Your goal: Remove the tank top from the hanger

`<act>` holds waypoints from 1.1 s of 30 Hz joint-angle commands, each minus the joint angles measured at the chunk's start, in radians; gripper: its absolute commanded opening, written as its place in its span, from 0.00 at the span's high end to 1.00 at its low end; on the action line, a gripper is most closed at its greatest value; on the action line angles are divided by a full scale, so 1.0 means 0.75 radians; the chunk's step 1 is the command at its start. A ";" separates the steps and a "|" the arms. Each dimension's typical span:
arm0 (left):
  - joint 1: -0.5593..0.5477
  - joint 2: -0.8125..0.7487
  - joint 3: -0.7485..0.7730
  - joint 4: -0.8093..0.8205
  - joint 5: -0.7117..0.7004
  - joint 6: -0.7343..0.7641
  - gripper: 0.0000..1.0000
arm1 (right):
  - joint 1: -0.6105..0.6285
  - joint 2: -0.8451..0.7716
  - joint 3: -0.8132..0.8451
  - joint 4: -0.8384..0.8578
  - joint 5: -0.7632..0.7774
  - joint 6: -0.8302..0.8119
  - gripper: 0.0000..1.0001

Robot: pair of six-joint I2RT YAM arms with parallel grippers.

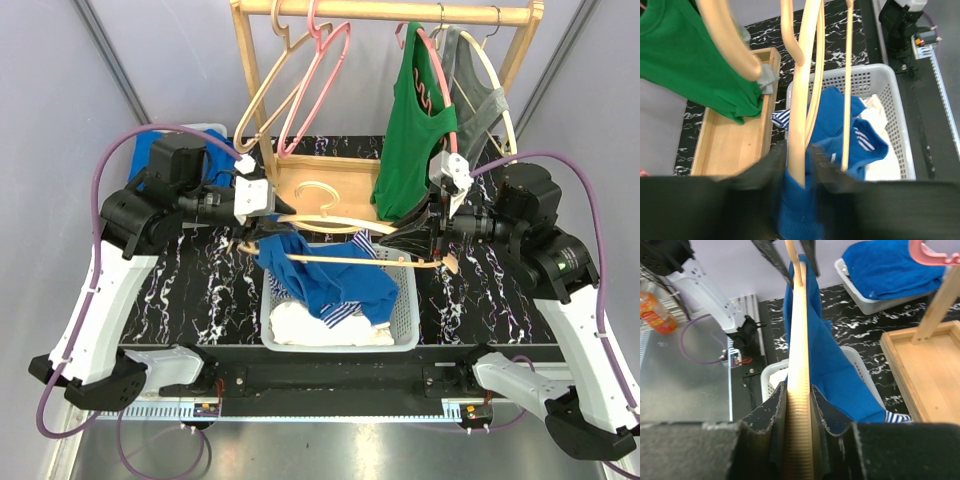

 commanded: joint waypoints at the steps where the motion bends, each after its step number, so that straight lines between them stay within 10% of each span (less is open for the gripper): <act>1: -0.002 -0.060 -0.013 0.083 -0.035 0.006 0.49 | -0.006 -0.043 0.009 0.013 0.119 0.045 0.98; 5: -0.002 -0.087 -0.052 0.124 -0.078 -0.002 0.17 | -0.004 -0.107 -0.012 0.001 0.176 0.080 1.00; 8: -0.002 -0.087 -0.060 0.126 -0.080 -0.002 0.15 | -0.006 -0.148 -0.014 -0.017 0.183 0.115 1.00; 20: -0.002 -0.113 -0.142 0.155 -0.117 0.025 0.81 | -0.004 -0.211 -0.020 -0.077 0.166 0.144 1.00; 33: -0.002 -0.156 -0.162 0.163 -0.149 -0.006 0.60 | -0.004 -0.211 -0.036 -0.111 0.199 0.127 1.00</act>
